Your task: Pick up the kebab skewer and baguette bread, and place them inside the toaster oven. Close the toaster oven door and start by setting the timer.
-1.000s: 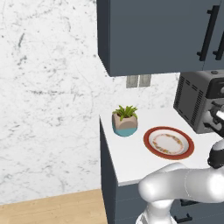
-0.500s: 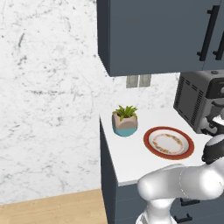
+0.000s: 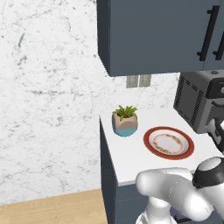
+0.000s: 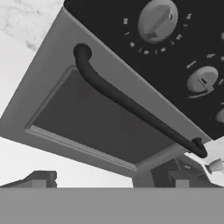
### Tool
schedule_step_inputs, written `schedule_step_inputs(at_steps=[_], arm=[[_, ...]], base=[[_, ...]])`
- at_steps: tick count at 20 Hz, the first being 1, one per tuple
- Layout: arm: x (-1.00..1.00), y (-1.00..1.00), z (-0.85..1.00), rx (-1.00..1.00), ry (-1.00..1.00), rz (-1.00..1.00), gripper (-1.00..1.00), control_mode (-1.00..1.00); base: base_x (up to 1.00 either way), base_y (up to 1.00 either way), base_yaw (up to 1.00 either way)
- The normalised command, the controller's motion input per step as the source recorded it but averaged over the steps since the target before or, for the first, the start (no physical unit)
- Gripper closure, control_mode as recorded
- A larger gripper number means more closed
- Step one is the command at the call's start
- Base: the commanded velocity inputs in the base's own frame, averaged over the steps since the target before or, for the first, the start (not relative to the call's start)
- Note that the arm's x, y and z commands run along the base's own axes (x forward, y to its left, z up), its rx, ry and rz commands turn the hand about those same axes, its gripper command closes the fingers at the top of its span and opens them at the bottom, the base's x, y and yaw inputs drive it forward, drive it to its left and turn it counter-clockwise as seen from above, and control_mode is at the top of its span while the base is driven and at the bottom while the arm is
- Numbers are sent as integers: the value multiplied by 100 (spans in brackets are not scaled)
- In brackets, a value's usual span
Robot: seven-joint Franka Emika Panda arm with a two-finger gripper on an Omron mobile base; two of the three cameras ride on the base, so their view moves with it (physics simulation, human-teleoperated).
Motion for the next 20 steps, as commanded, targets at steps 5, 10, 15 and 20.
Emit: schedule_step_inputs(at_steps=[5,10,15,20], arm=[[-77,-17,83,13,1,0,-100,-100],[-90,-28,71,22,0,0,-100,-100],[-62,0,37,25,-5,0,-100,-100],[-5,16,36,12,-19,2,-100,-100]], base=[[0,0,0],[0,0,0],[0,0,0],[0,0,0]])
